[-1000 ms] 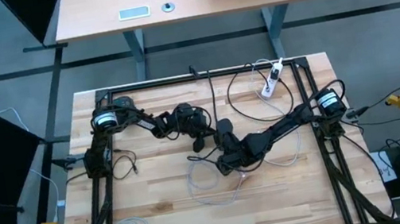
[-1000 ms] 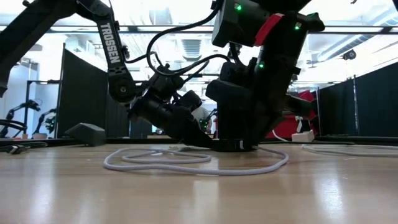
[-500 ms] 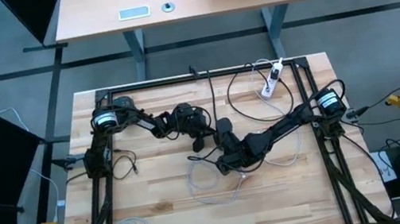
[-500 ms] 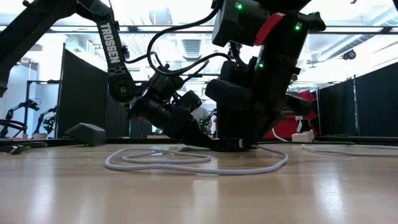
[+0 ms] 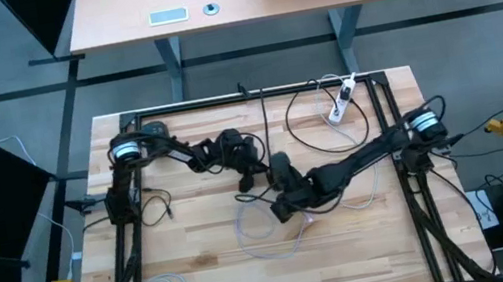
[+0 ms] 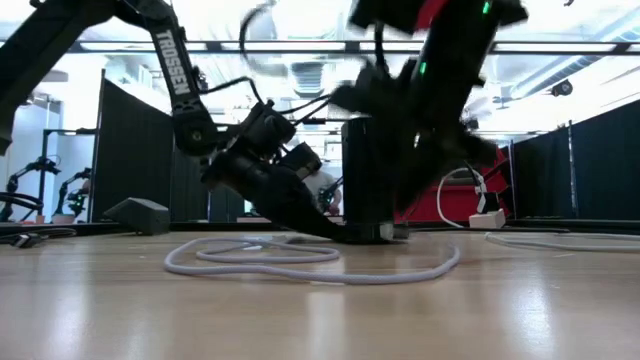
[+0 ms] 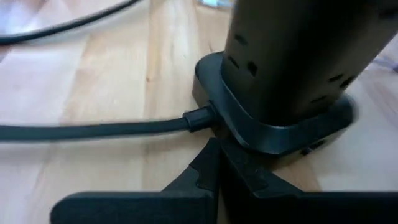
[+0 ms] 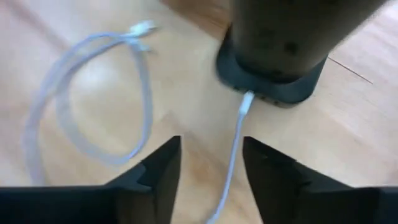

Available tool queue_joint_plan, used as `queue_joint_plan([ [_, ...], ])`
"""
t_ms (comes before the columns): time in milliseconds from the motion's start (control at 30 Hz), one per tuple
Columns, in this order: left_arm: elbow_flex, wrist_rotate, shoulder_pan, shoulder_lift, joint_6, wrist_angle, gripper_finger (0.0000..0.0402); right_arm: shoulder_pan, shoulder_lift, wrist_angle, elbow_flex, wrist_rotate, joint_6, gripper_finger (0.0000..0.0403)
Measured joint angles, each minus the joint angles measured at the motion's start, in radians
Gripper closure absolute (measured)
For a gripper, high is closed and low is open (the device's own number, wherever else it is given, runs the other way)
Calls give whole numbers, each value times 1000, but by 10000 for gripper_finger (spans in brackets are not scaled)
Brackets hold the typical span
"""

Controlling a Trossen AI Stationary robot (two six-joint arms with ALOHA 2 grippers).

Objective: Insert USB
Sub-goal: Insert the purple charger cable into the bottom black outlet extension, then insert the black charger cable into the left black outlet extension

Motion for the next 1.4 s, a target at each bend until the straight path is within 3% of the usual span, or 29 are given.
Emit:
queue_joint_plan([
  [200, -1, -8, 3, -132, 39, -162, 401, 52, -146, -69, 1, -14, -98, 209],
  [400, 0, -57, 4, -346, 54, -417, 401, 57, -258, -138, 1, 63, -192, 183],
  [833, 19, -272, 5, -713, -319, -1214, 401, -103, -355, -24, 0, 326, -652, 188],
  [1067, 12, -349, 2, -737, -807, -1532, 383, -134, -355, 61, 0, 199, -804, 191],
  [1133, -2, -361, 1, -737, -886, -1614, 373, -129, -355, 60, 0, 173, -828, 189],
  [1400, -168, -317, -60, -789, -1173, -1652, 336, -103, -357, 41, -1, 46, -955, 188],
])
